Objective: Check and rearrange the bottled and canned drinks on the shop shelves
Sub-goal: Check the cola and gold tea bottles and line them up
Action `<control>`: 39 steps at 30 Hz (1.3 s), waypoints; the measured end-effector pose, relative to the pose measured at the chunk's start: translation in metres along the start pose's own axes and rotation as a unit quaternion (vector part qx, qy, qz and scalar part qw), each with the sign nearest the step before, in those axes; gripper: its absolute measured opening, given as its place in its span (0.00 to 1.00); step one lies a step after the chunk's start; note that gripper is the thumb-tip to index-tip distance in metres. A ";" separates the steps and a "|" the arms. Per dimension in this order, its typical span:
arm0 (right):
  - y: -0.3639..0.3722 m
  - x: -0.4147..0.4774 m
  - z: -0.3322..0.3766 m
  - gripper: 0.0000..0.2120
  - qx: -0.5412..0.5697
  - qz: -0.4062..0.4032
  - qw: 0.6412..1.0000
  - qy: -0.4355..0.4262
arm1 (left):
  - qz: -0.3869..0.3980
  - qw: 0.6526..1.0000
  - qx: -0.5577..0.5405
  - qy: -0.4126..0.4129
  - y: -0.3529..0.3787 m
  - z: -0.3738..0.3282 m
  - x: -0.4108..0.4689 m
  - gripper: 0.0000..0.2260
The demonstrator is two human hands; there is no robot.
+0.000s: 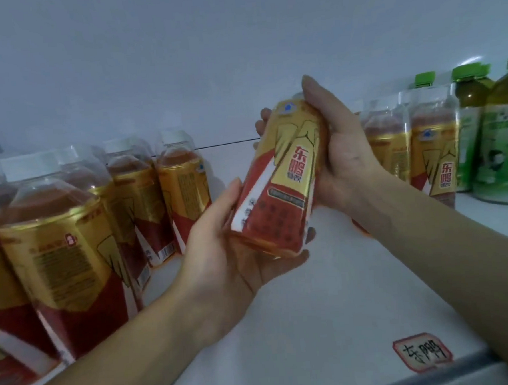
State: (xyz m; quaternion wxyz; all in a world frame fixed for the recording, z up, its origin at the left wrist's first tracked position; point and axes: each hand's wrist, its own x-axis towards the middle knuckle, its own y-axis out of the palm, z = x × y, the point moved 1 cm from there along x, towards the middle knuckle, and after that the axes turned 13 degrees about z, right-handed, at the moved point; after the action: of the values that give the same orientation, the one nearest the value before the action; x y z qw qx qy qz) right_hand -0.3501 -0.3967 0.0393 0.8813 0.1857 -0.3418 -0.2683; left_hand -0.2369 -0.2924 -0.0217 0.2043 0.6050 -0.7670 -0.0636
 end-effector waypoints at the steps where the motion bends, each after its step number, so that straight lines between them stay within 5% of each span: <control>1: -0.001 0.000 0.000 0.19 -0.009 -0.008 1.000 0.001 | -0.013 1.000 0.027 0.005 0.000 0.002 0.000 0.22; 6: -0.002 0.003 0.001 0.25 -0.067 -0.032 0.997 -0.027 | -0.057 0.983 0.167 0.055 -0.001 0.007 0.004 0.24; 12: -0.001 0.001 0.000 0.19 -0.013 0.041 0.999 -0.009 | 0.000 1.000 0.000 0.006 -0.002 0.004 0.001 0.24; 16: 0.001 -0.001 0.001 0.16 -0.064 0.023 0.998 -0.012 | -0.014 0.997 0.075 0.006 0.000 0.006 0.002 0.25; 20: -0.003 0.004 0.000 0.24 -0.129 -0.024 0.990 -0.050 | -0.058 0.979 0.188 0.050 -0.005 0.010 0.008 0.28; 22: -0.004 0.004 -0.003 0.27 -0.119 -0.018 0.992 -0.023 | -0.079 0.980 0.172 0.058 -0.009 0.010 0.009 0.24; 26: 0.000 -0.001 -0.005 0.13 -0.077 0.025 0.997 0.015 | -0.044 0.997 0.054 0.017 -0.006 0.004 0.001 0.27; 34: -0.002 0.002 -0.007 0.26 -0.144 -0.010 0.989 -0.038 | -0.063 0.979 0.189 0.051 -0.003 0.005 0.003 0.25; 39: -0.006 0.003 -0.008 0.15 -0.120 0.025 0.992 -0.013 | -0.069 0.990 0.103 0.066 -0.006 0.003 0.000 0.20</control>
State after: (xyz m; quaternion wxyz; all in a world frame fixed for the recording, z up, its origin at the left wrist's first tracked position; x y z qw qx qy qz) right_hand -0.3446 -0.4023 0.0319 0.8991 0.0665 -0.3227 -0.2881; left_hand -0.2330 -0.2940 -0.0264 0.1861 0.6775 -0.7103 0.0423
